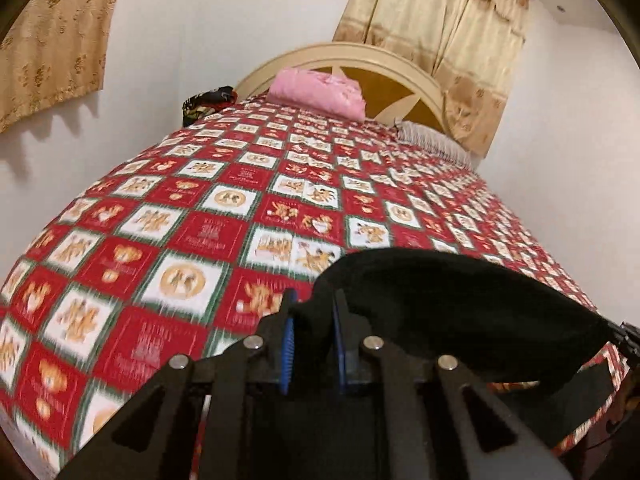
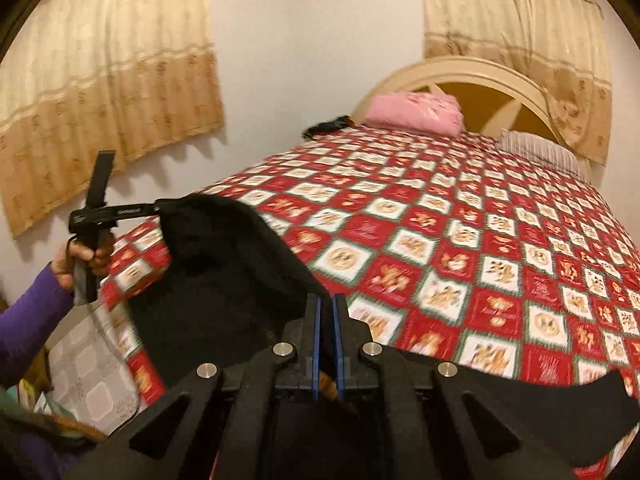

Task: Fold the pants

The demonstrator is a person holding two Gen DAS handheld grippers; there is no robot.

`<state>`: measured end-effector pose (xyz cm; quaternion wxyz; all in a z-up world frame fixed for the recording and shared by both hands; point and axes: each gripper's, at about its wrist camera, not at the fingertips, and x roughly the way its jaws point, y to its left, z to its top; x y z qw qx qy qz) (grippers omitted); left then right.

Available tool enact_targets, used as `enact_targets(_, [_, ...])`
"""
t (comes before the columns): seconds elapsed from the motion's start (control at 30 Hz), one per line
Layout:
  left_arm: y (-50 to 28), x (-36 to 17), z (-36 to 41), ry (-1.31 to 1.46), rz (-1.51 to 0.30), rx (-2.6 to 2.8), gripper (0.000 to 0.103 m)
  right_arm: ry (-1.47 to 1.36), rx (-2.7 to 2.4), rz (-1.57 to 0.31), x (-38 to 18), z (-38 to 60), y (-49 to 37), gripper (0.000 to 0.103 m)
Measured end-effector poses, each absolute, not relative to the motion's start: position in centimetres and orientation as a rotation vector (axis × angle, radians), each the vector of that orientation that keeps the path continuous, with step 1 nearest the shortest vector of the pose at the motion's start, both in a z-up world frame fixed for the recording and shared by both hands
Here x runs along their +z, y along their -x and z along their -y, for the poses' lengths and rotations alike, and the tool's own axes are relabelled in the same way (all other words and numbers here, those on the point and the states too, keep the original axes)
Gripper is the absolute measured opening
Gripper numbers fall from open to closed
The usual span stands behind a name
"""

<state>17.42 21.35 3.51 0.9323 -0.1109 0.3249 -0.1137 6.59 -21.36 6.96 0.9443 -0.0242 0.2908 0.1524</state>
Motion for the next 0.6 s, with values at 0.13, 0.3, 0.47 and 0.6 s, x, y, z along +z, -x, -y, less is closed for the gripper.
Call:
enact_targets(0.13, [-12.8, 1.0, -21.8, 0.237, -0.660, -0.219, 0.018, 0.048, 0.359, -0.640, 3.2, 19.9, -2.9, 0.005])
enact_targets(0.3, [-9.6, -2.7, -22.6, 0.230, -0.695, -0.170, 0.021, 0.109, 0.351, -0.753, -3.0, 18.5, -1.1, 0.005])
enact_targets(0.47, [-9.0, -5.7, -24.9, 0.321, -0.795, -0.067, 0.068, 0.199, 0.314, -0.822, -6.8, 18.1, -0.6, 0.006])
enact_targets(0.6, [-7.3, -5.6, -26.8, 0.321, -0.781, 0.038, 0.078, 0.165, 0.300, -0.854, -7.6, 19.0, -0.8, 0.010])
